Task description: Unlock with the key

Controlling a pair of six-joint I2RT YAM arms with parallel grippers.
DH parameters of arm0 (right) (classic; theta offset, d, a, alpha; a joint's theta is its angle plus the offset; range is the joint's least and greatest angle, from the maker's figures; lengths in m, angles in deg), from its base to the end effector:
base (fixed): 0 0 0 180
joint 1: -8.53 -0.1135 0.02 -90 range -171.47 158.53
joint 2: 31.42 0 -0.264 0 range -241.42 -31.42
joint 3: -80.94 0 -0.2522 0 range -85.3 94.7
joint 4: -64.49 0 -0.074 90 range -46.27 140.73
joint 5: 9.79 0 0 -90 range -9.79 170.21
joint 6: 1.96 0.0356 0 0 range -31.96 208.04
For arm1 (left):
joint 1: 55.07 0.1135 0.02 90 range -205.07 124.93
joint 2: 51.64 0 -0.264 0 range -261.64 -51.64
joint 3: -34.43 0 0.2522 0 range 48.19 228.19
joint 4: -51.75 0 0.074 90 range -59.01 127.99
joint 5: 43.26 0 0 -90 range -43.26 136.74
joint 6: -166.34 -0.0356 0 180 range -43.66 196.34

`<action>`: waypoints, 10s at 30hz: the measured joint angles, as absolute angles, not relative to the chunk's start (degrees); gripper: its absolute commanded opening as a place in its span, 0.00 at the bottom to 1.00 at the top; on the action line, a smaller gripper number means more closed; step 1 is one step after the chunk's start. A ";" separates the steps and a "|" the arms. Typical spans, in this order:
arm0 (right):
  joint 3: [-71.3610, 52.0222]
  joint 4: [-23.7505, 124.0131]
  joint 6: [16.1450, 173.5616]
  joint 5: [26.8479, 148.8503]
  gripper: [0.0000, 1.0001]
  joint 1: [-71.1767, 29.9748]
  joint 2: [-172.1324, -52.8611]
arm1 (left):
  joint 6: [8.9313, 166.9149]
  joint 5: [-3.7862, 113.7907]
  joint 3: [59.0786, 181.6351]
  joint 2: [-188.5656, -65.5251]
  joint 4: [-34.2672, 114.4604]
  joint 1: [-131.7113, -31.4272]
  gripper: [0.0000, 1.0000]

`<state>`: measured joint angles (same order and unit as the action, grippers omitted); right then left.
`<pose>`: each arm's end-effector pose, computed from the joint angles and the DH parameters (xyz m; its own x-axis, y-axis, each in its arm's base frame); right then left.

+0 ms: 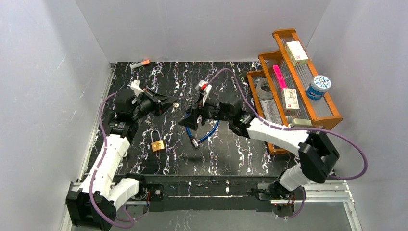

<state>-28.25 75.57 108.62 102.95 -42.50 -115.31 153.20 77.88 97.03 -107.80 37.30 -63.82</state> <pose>0.2059 0.2764 0.3152 -0.3580 0.0729 -0.9309 -0.8910 0.2714 0.3639 0.2216 -0.0527 0.3465 -0.6510 -0.7431 -0.1549 0.0105 0.1952 -0.9807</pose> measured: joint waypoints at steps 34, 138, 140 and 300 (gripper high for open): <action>-22.59 84.40 115.50 104.59 0.35 -42.61 -123.64 | 150.82 78.58 97.79 -109.27 30.68 -63.82 0.00; -35.07 103.33 165.03 83.15 0.01 -42.72 -118.88 | 159.52 84.94 80.81 -102.07 69.91 -63.85 0.21; -35.07 103.28 165.03 83.13 0.01 -42.72 -118.99 | 159.63 84.91 80.48 -102.12 69.96 -63.85 0.20; 2.46 26.98 87.42 137.16 0.42 -36.12 -125.11 | 91.70 99.16 112.11 -104.54 2.95 -69.29 0.00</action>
